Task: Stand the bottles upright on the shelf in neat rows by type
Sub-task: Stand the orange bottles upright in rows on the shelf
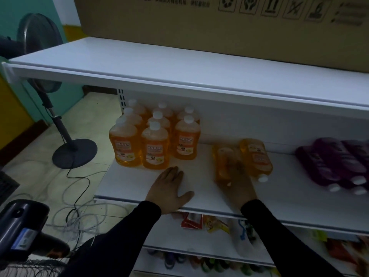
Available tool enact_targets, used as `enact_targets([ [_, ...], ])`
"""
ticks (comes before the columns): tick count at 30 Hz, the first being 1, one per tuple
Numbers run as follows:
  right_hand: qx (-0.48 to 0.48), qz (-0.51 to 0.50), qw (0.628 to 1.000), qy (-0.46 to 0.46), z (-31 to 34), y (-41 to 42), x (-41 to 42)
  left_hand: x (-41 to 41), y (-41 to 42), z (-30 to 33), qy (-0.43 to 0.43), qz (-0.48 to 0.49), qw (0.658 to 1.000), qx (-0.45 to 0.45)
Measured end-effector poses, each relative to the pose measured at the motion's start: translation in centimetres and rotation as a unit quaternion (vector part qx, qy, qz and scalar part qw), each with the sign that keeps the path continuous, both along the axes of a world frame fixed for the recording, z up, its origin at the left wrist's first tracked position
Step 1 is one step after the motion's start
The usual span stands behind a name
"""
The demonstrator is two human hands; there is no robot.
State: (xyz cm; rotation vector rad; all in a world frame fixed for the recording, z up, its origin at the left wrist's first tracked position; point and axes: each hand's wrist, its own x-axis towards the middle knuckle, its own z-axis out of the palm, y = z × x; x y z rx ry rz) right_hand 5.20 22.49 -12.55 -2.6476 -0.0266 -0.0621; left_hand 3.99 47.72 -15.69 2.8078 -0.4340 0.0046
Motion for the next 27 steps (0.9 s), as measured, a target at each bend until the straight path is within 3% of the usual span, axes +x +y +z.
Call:
enact_targets([
  [10,0.088,0.082,0.990,-0.069,8.7,2.5,-2.4,0.9,-4.2,3.7,-0.006,-0.031,0.980,-0.198],
  [13,0.102,0.080,0.989,-0.073,9.7,3.4,-1.6,0.6,-3.8,3.9,0.092,-0.021,0.943,-0.320],
  [17,0.152,0.158,0.975,-0.025,9.4,4.3,-0.6,0.1,-2.2,4.1,0.114,-0.008,0.917,-0.383],
  [20,0.169,0.177,0.969,-0.013,8.5,5.2,0.0,-0.1,-0.8,4.1,0.088,-0.015,0.929,-0.359],
  [22,0.188,0.176,0.966,-0.037,7.7,5.9,0.7,-0.6,0.4,3.7,0.023,-0.009,0.955,-0.296],
  [24,0.187,0.165,0.967,-0.057,6.8,6.7,1.6,-1.3,1.7,2.5,-0.053,-0.007,0.984,-0.171],
  [27,0.145,0.140,0.976,-0.077,5.7,8.0,2.8,-2.6,2.8,0.8,-0.039,-0.006,0.999,0.020],
])
